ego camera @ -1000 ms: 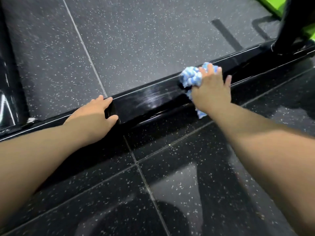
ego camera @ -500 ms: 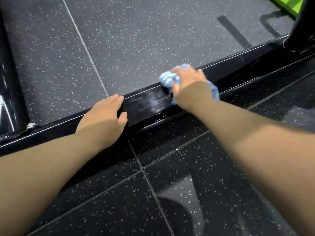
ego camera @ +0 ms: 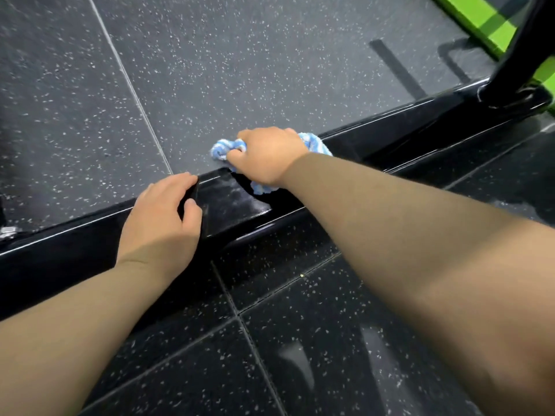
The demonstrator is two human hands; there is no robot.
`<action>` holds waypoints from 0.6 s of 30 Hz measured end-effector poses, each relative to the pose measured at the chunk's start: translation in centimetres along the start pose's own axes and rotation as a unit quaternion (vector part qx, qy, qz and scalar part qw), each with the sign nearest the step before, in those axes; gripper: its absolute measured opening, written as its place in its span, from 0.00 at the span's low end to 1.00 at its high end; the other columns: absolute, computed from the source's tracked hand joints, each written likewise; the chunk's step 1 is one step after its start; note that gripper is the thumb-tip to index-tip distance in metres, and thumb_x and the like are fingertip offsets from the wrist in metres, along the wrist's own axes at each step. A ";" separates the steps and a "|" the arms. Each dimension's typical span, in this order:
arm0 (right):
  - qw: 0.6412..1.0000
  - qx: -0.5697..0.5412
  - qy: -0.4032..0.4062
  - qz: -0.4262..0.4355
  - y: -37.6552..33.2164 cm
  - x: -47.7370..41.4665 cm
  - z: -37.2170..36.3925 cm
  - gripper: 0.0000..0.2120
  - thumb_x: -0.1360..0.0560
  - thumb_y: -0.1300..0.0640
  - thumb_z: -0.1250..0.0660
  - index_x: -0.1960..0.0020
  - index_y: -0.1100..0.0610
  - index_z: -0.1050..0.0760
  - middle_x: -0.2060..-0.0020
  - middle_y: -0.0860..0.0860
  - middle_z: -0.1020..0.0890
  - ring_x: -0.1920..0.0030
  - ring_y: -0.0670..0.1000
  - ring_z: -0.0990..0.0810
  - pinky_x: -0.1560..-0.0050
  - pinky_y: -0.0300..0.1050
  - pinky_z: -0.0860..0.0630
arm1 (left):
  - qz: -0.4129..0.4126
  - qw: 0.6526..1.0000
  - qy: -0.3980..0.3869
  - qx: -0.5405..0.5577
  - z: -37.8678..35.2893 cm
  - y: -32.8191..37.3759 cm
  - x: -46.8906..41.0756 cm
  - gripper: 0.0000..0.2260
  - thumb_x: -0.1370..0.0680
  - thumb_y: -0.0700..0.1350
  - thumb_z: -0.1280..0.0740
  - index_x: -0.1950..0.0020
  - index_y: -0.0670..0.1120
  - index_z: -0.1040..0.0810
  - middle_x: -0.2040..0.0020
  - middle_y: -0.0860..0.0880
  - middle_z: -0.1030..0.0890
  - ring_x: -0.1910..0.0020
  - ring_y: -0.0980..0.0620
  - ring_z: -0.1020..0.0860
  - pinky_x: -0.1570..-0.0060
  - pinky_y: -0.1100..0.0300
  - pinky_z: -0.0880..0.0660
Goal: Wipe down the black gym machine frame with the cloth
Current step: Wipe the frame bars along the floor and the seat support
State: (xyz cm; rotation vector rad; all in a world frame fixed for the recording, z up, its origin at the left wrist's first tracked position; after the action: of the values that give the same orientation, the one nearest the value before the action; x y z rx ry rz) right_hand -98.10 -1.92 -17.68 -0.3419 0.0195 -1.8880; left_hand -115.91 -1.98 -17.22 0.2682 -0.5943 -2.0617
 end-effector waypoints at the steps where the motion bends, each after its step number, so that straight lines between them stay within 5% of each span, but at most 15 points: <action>1: 0.999 0.022 -0.012 -0.024 1.6 -0.3 0.1 0.13 0.22 0.45 0.48 0.47 0.50 0.28 0.44 0.53 0.21 0.40 0.56 0.28 0.45 0.51 0.38 | -0.002 1.000 -0.005 0.000 0.0 0.0 0.1 0.18 0.21 0.40 0.40 0.31 0.47 0.27 0.31 0.50 0.27 0.31 0.49 0.32 0.30 0.57 0.41; 5: 0.967 0.132 -0.007 -0.218 12.0 0.7 2.9 0.20 0.30 0.53 0.36 0.38 0.52 0.27 0.39 0.55 0.24 0.35 0.58 0.30 0.41 0.52 0.38 | -0.014 1.000 -0.016 0.006 0.1 0.2 0.2 0.19 0.21 0.40 0.40 0.30 0.47 0.28 0.30 0.51 0.28 0.30 0.51 0.34 0.27 0.55 0.43; 8: 0.944 0.085 -0.024 -0.319 15.5 1.6 3.5 0.20 0.29 0.57 0.37 0.37 0.56 0.28 0.37 0.56 0.25 0.34 0.59 0.30 0.37 0.51 0.36 | -0.007 1.000 -0.009 0.003 0.0 -0.1 -0.1 0.19 0.22 0.40 0.41 0.31 0.47 0.28 0.31 0.51 0.27 0.31 0.49 0.33 0.29 0.56 0.41; 11: 0.970 0.043 -0.038 -0.235 10.6 0.2 1.9 0.12 0.27 0.55 0.42 0.48 0.56 0.24 0.41 0.57 0.21 0.39 0.58 0.26 0.40 0.49 0.33 | 0.005 1.000 -0.007 0.014 -0.1 -0.1 -0.3 0.19 0.22 0.39 0.42 0.31 0.48 0.28 0.31 0.51 0.27 0.31 0.50 0.33 0.32 0.59 0.41; 14: 0.995 0.020 -0.023 -0.096 2.1 0.1 0.3 0.16 0.22 0.52 0.47 0.39 0.55 0.27 0.38 0.55 0.24 0.36 0.58 0.29 0.42 0.50 0.35 | 0.013 0.999 0.001 0.031 0.6 -0.9 -0.1 0.18 0.22 0.38 0.42 0.33 0.47 0.26 0.31 0.51 0.28 0.31 0.51 0.34 0.35 0.65 0.43; 18: 0.993 0.005 0.111 0.050 -3.2 4.6 -1.4 0.20 0.21 0.48 0.47 0.32 0.52 0.29 0.34 0.51 0.26 0.32 0.56 0.31 0.32 0.51 0.40 | 0.012 0.999 -0.017 -0.028 1.1 -2.7 1.1 0.20 0.22 0.39 0.43 0.29 0.45 0.29 0.28 0.46 0.32 0.28 0.47 0.37 0.26 0.56 0.48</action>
State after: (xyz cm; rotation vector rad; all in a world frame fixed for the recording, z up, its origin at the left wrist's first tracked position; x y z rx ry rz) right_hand -102.76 -5.29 -17.43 -0.1191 0.1734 -1.8178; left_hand -118.91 -1.35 -17.58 0.1925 -0.5574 -2.0607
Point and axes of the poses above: each hand's wrist, its own x-axis away from the middle knuckle, its own z-axis out of the back of the hand, y = z × x, the point moved 8 cm from there along -x, towards the middle knuckle
